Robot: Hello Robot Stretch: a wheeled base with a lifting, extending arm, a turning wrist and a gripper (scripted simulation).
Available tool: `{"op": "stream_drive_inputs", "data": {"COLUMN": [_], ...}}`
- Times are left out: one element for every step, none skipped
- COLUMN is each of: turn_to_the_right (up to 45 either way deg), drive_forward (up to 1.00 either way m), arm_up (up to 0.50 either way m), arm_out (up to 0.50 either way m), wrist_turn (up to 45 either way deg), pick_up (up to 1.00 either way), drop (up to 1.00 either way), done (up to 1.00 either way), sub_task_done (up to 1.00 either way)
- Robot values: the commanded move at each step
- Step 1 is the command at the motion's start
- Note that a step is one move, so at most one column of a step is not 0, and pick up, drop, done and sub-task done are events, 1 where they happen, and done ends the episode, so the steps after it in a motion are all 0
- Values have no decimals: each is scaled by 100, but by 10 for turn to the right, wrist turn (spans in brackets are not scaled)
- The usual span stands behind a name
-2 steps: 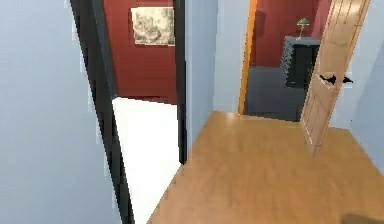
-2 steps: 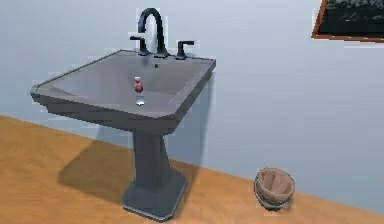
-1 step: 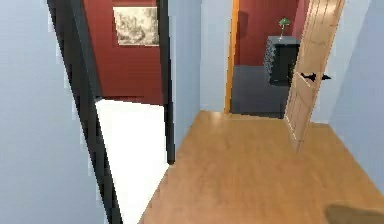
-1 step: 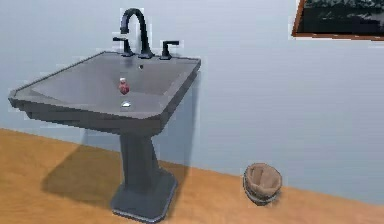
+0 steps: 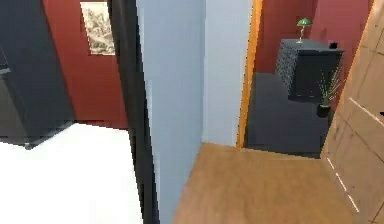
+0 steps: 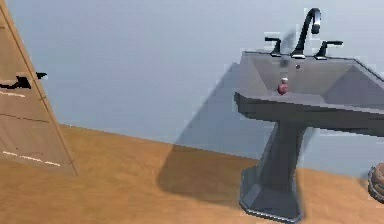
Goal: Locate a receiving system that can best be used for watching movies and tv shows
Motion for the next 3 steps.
{"op": "stream_drive_inputs", "data": {"turn_to_the_right": [-120,0,180], "drive_forward": [0,5,0], "arm_up": [0,0,0], "arm_out": [0,0,0], "wrist_turn": [0,0,0], "pick_up": [0,0,0], "drop": [0,0,0], "done": [0,0,0], "sub_task_done": [0,0,0]}}
